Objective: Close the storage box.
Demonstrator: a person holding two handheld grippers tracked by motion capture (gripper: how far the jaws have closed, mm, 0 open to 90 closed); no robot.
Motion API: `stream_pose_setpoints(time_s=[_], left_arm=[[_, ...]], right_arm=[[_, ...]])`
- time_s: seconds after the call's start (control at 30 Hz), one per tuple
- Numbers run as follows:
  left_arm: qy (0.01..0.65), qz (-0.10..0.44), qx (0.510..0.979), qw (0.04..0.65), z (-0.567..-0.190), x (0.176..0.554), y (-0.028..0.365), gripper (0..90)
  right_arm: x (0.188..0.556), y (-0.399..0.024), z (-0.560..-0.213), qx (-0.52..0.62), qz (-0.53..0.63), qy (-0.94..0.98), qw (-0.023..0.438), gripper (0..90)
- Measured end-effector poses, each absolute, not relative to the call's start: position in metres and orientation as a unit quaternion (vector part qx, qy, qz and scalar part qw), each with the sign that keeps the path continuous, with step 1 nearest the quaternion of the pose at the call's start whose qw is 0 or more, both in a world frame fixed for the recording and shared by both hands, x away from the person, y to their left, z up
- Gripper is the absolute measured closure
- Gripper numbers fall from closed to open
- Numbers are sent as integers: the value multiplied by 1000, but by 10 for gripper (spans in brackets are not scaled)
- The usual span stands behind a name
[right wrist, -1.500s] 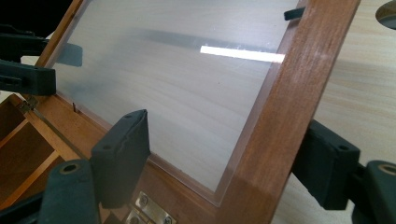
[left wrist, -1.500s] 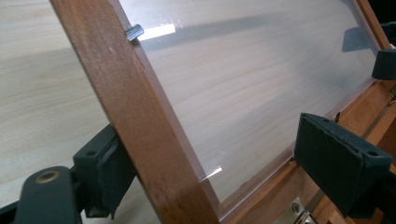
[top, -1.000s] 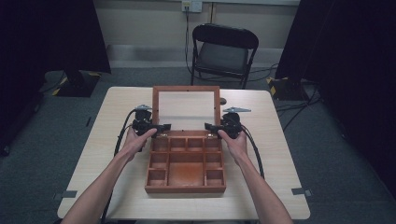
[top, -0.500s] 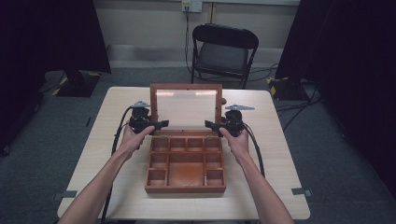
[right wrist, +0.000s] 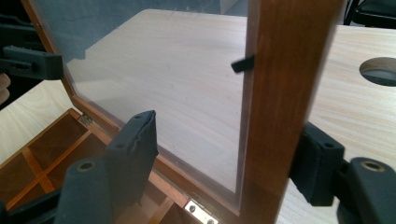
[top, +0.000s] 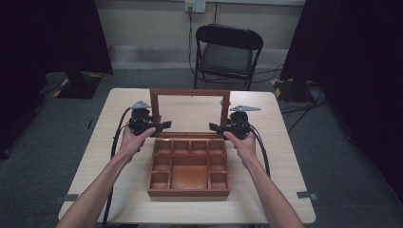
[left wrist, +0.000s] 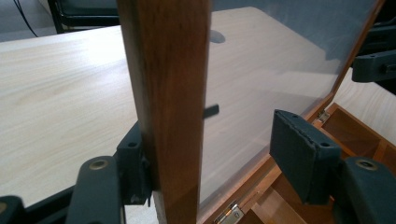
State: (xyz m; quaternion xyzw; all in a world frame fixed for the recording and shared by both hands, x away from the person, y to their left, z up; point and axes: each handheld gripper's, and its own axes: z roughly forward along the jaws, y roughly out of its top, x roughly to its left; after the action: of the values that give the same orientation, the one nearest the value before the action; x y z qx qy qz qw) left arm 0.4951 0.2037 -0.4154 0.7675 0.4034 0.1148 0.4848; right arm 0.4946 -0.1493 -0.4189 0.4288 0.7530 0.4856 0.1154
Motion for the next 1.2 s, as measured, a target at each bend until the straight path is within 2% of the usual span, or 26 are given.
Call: stream_pose_setpoints(time_s=[0.17,0.23,0.47,0.77,0.87,1.03,1.2], left_arm=[[403,112,764,490,-414,494,205,407],[401,109,764,494,-412,493,206,408],[398,102,766,495,-407,486,206,404],[391,102,760,509,-397,477,208,387],[390,104,760,510,-394,472,207,369],[395,100,749,522,-394,467,209,366],[391,101,756,516,-391,465,211,376]], right_arm=[[490,-151,-415,432,485,751,117,315],[489,-153,-415,433,487,750,115,337],[478,-155,-408,433,503,737,131,339],[468,-158,-403,437,509,731,126,335],[465,-159,-402,437,506,733,127,369],[465,-161,-403,441,510,730,109,357],[462,-161,-399,446,502,732,120,335]])
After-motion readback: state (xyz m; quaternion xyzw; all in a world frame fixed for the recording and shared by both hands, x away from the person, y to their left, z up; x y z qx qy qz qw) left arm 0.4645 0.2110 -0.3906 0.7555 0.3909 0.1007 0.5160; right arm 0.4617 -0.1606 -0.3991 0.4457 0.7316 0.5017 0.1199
